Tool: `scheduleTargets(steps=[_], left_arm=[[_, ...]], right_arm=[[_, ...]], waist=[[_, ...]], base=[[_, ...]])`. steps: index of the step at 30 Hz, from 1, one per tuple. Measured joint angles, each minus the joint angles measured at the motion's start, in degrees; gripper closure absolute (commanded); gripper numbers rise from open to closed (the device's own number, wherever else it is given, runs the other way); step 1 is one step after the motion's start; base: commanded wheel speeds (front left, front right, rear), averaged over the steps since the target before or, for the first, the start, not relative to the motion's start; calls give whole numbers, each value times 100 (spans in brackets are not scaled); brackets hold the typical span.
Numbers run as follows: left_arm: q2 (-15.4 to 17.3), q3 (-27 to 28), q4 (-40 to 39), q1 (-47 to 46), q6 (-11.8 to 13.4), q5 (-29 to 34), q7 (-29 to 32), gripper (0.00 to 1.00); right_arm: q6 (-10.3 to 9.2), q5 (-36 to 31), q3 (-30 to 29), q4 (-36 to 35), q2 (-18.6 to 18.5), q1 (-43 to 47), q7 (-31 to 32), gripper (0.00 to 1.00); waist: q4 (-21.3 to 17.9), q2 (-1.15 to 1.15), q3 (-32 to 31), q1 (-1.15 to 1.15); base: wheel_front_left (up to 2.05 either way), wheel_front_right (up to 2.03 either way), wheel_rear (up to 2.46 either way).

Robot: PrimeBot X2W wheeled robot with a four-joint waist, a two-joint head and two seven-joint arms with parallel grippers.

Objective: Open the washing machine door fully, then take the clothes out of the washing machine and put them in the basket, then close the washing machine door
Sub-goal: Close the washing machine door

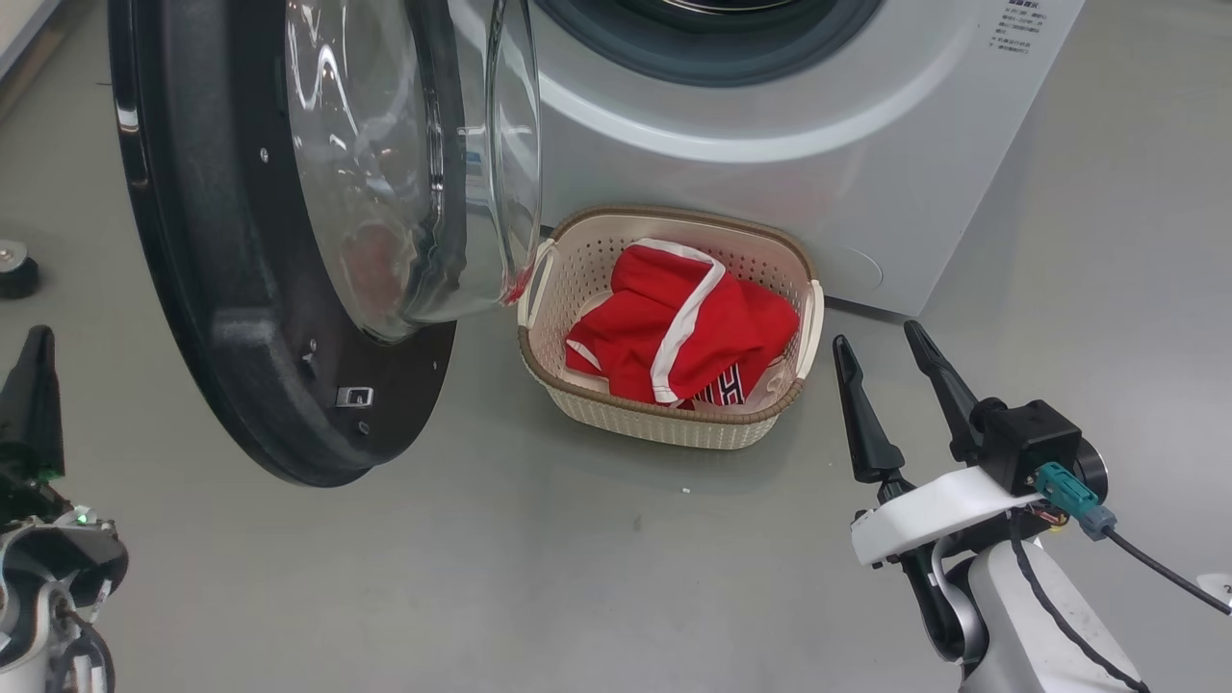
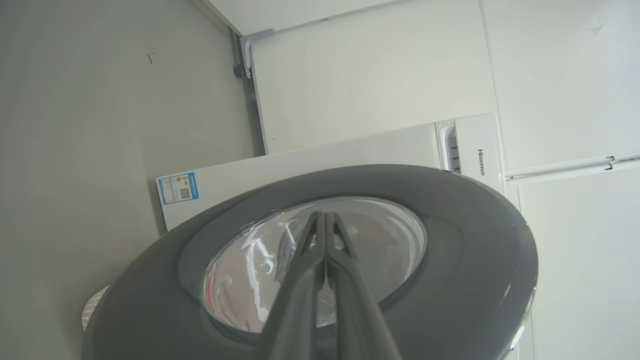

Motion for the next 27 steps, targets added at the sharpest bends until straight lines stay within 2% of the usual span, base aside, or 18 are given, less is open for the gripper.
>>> scheduleTargets(steps=[7,13,27], left_arm=[[-204,264,-93,-183,513,-1209,736,100],[-183,368,-178,-243,828,-1544,1122,100],[-130,-20,-427,-201,944,-1764,1784,100]], right_arm=[[0,1,-5,-1,2,0,0,0],[0,1,-21,-3,3,0,0,0],[0,0,-51,-2,4,-1,0,0]], waist=[[-50,0,30,0],[-89,0,60,0],[-125,0,71,0]], base=[[0,0,0],[0,0,0],[0,0,0]])
